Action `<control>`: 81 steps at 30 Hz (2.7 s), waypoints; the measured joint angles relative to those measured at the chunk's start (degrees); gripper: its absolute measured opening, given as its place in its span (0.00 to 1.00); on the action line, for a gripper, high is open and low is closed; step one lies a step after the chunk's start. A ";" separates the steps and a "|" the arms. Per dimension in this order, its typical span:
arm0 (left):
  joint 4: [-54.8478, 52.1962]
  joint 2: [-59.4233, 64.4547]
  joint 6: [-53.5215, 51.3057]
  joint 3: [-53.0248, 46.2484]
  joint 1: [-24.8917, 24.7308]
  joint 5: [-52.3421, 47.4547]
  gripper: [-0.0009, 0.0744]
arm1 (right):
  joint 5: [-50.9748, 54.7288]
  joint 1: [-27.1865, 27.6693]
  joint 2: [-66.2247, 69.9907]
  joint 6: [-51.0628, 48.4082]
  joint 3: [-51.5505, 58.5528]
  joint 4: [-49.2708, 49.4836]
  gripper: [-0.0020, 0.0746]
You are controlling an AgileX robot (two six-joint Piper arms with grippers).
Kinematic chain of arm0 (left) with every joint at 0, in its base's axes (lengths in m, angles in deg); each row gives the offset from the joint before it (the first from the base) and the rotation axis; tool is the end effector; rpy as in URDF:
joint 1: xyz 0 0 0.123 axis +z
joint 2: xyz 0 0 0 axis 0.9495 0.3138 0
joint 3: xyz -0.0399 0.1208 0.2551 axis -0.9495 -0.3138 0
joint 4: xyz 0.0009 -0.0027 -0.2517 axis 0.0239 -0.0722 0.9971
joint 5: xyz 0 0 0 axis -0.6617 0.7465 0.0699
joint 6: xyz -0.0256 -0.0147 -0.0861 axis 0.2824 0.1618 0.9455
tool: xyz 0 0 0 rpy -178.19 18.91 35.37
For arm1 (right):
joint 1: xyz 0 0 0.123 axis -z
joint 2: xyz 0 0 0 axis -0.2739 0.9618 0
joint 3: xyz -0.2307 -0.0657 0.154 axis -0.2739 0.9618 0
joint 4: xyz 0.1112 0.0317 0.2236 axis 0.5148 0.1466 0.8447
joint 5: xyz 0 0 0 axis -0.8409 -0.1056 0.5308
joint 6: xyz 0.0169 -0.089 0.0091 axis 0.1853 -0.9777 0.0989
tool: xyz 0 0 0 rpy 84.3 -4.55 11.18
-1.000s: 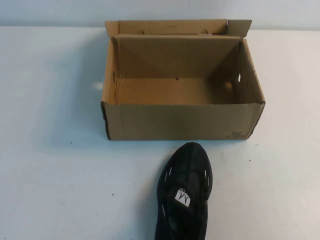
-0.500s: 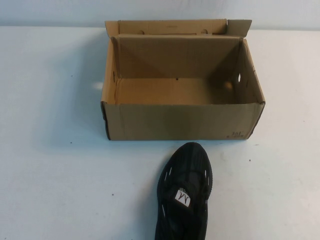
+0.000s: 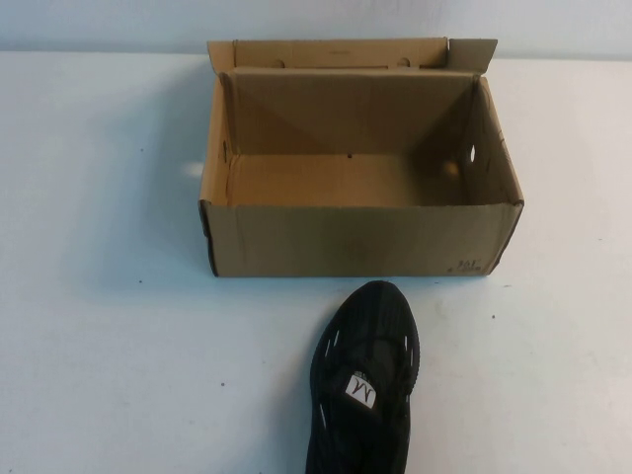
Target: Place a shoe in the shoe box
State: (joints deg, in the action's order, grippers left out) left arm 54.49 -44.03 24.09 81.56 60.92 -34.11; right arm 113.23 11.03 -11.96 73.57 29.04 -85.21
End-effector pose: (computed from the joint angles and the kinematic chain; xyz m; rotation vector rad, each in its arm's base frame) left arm 0.0214 0.0007 0.3944 0.0200 1.2644 -0.2058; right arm -0.0024 -0.0019 0.4277 0.1667 1.2999 0.3283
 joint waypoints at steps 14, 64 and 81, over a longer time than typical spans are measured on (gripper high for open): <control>3.37 1.17 -3.84 0.00 0.00 -28.00 0.01 | 27.15 -0.24 7.08 -34.49 5.34 32.54 0.01; 6.55 1.17 -8.49 0.00 0.00 -42.24 0.01 | 19.57 -42.89 76.10 -39.80 -12.84 3.81 0.68; 6.98 1.17 -10.05 0.00 0.00 -42.63 0.01 | 19.76 -43.81 77.47 -39.97 -17.41 1.67 0.08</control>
State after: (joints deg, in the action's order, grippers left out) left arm 61.46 -42.86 14.04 81.56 60.92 -76.74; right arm 132.99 -32.78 65.51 33.60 11.64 -83.55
